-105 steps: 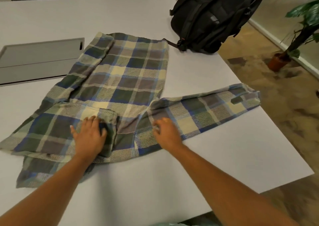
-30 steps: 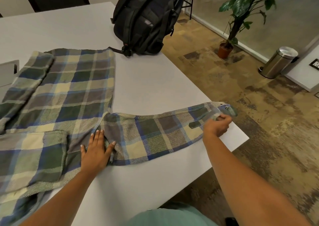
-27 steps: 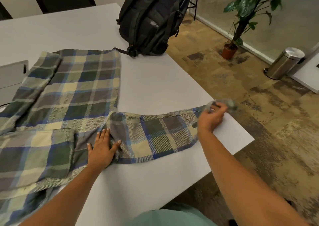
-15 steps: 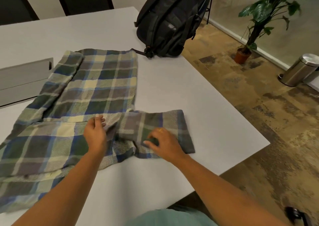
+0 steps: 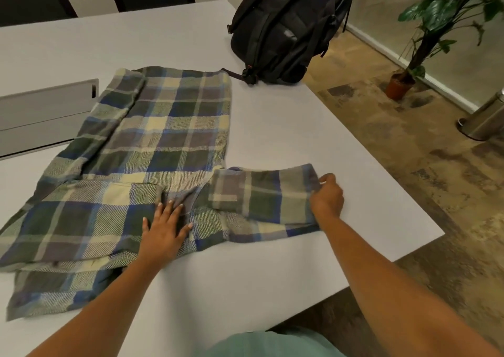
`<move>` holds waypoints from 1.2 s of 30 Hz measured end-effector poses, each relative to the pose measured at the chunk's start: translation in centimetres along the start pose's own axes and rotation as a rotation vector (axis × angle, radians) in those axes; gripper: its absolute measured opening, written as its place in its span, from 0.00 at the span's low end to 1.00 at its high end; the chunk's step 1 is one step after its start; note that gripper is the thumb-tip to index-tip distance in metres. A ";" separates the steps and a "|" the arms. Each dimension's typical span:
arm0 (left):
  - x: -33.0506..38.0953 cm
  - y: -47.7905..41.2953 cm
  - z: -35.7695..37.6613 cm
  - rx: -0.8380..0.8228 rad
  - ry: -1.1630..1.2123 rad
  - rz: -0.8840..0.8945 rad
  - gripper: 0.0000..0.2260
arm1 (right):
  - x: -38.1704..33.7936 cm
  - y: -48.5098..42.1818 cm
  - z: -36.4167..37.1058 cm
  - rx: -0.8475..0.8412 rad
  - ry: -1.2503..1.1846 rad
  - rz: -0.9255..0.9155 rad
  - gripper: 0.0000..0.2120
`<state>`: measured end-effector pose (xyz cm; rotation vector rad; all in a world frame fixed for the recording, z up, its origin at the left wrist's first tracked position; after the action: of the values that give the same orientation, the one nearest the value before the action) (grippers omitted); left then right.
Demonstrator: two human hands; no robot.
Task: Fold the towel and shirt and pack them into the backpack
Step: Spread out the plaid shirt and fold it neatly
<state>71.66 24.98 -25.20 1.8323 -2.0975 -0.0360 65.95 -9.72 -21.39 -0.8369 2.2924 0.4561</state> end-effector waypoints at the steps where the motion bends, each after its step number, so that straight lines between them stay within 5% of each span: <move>1: -0.1 0.0 0.1 -0.011 -0.025 0.002 0.30 | -0.3 -1.0 -0.5 0.035 -0.017 -0.020 0.11; 7: 0.7 0.3 1.6 -0.019 -0.096 0.028 0.49 | -3.2 -5.2 -1.0 0.088 0.021 -0.139 0.11; 15: 5.0 0.0 2.8 -0.066 -0.085 0.042 0.50 | -2.3 -8.4 -2.2 0.102 0.183 -0.199 0.11; 19: 5.7 -0.4 2.5 -0.041 -0.072 0.014 0.48 | -3.0 -6.4 -0.8 0.103 0.369 -0.449 0.12; 22: 5.2 -0.5 1.4 0.083 -0.101 0.042 0.47 | -4.5 -2.6 2.7 -0.161 0.211 -0.718 0.17; 26: 3.4 -1.4 0.0 0.146 -0.120 -0.004 0.43 | -5.4 1.2 6.5 -0.459 0.431 -0.928 0.28; 36: 0.6 -2.3 0.8 -0.068 -0.080 -0.064 0.42 | -8.3 2.4 5.6 -0.326 0.164 -0.905 0.10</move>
<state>73.57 23.88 -26.40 1.8852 -2.0632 -0.1972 71.74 -1.44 -19.60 -1.9841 1.7259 0.3401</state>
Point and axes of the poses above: each hand's wrist, its own y-axis away from the middle knuckle, its own z-axis out of the palm, x = y × z, the point moved 3 cm from there along -y, towards the middle knuckle, and after that the axes turned 6 degrees about -z, right-handed, at the moved point
